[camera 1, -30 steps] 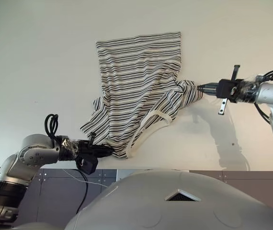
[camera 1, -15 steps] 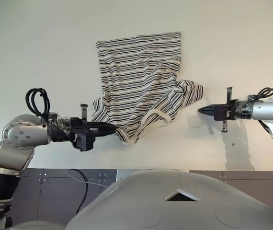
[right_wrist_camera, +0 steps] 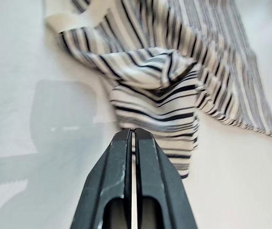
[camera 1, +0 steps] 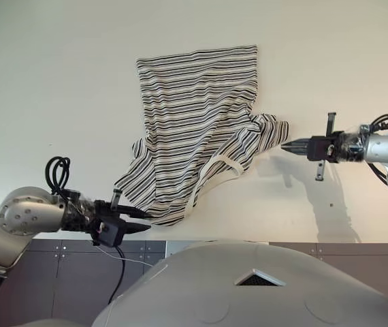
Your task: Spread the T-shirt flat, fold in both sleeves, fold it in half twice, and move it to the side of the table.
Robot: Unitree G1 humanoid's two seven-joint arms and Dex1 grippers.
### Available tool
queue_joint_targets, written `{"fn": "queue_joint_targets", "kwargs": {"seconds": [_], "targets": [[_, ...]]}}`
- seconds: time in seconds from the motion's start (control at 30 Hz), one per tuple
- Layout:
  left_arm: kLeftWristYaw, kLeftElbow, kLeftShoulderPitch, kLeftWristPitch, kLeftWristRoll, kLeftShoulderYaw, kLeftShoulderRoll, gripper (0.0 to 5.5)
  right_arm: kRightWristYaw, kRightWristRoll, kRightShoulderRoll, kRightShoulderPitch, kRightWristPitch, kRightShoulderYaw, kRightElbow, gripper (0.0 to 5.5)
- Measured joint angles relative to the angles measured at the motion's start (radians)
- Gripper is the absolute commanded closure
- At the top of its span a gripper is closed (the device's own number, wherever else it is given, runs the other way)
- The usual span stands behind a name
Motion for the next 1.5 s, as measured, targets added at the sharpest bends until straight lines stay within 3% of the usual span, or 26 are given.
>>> {"fn": "queue_joint_targets", "kwargs": {"seconds": [0.2,0.33,0.43,0.6,0.73,0.97,1.1,1.2,1.5], "targets": [[-0.034,-0.107,-0.229,0.350,-0.318,0.084,0.029,4.49,-0.038,-0.092,0.121,-0.095,-0.028,0.089,0.135,5.40],[0.097,-0.104,-0.550,0.544,-0.416,0.049,-0.121,4.49,-0.050,-0.152,0.131,-0.129,-0.123,0.134,0.252,5.40],[0.207,-0.011,-0.674,0.457,-0.132,-0.073,-0.261,4.49,0.011,-0.118,0.066,-0.096,-0.148,0.132,0.203,5.40],[0.446,0.266,-0.674,0.185,0.416,-0.332,-0.481,4.49,0.209,-0.009,-0.138,0.005,-0.092,0.113,0.039,5.40],[0.585,0.527,-0.720,-0.006,0.637,-0.440,-0.545,4.49,0.276,0.063,-0.199,0.034,-0.023,0.076,-0.068,5.40],[0.657,0.724,-0.804,-0.139,0.678,-0.470,-0.571,4.46,0.285,0.198,-0.203,0.008,0.106,0.000,-0.197,5.21],[0.657,0.729,-0.808,-0.136,0.678,-0.469,-0.577,4.46,0.159,0.153,-0.070,-0.076,0.178,0.008,-0.184,4.59],[0.653,0.693,-0.798,-0.107,0.677,-0.467,-0.577,4.46,0.112,0.094,0.007,-0.124,0.211,0.056,-0.153,4.59],[0.636,0.595,-0.745,-0.061,0.676,-0.466,-0.575,4.46,0.194,-0.013,-0.049,-0.081,0.188,0.120,-0.070,4.59]]}}
